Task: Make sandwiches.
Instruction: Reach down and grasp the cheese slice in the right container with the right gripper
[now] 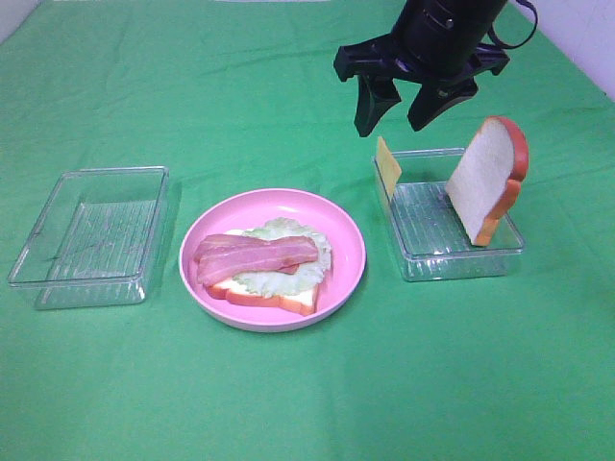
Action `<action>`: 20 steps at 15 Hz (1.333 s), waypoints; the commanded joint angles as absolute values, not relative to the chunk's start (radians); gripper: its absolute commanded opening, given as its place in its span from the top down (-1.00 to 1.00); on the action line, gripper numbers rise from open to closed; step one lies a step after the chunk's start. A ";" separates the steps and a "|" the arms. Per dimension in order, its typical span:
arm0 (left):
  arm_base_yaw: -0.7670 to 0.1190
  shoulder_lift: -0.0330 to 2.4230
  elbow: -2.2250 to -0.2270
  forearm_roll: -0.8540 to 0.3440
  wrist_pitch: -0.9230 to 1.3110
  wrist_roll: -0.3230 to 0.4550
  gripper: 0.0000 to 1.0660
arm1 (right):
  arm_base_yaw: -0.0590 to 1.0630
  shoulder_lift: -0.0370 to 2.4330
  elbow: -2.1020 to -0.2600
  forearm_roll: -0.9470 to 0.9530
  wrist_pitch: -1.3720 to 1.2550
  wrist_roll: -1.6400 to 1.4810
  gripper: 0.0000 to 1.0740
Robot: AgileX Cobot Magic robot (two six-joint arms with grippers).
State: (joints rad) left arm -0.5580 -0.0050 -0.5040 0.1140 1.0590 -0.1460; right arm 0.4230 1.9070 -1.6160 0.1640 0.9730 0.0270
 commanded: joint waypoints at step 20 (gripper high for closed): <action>-0.562 -0.026 -0.503 0.109 1.053 -0.147 -0.42 | 0.395 2.386 -2.161 -0.007 1.266 0.235 -0.06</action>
